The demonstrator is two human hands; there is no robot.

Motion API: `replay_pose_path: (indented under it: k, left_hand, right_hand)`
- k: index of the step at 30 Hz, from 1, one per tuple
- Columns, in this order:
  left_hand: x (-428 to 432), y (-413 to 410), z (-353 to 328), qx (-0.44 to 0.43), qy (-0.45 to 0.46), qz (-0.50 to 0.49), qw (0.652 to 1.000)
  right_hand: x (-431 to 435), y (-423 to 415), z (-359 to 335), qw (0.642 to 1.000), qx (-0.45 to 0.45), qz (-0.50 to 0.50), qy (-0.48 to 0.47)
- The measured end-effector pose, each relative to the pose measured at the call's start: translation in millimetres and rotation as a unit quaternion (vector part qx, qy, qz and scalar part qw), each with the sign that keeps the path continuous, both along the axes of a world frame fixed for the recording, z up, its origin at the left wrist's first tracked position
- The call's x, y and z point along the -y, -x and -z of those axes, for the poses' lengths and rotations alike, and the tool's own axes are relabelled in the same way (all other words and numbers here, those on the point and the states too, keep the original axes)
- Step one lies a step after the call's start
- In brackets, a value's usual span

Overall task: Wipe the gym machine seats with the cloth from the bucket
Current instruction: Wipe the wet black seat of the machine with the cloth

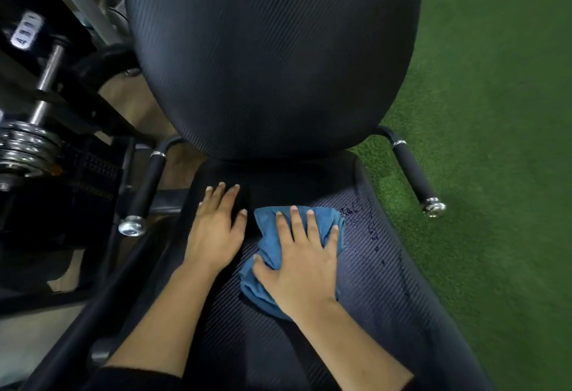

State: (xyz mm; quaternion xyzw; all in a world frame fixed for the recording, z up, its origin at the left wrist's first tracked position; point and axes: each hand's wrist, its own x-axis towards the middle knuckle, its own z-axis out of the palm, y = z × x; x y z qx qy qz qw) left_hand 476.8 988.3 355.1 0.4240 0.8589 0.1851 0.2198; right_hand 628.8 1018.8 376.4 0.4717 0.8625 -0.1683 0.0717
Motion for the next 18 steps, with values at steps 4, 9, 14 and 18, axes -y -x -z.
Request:
replay_pose_path:
  k: [4, 9, 14, 18]
  left_hand:
    - [-0.5, -8.8, 6.2, -0.022, 0.009, -0.003, 1.000]
    - [-9.7, -26.4, 9.5, -0.035, 0.012, 0.014, 0.999]
    - [-14.5, -35.7, 18.5, -0.099, 0.068, 0.052, 0.991]
    - [-15.0, -36.8, 18.8, -0.106, 0.073, 0.052, 0.990]
  right_hand:
    - [-33.0, -15.4, 3.6, 0.999, 0.010, 0.014, -0.027]
    - [-92.1, -51.3, 10.3, 0.999, 0.049, 0.011, -0.007]
    - [-105.5, -57.2, 19.5, 0.999, 0.029, 0.040, -0.018]
    - [-94.0, -58.5, 23.5, 0.999, 0.002, 0.036, -0.019]
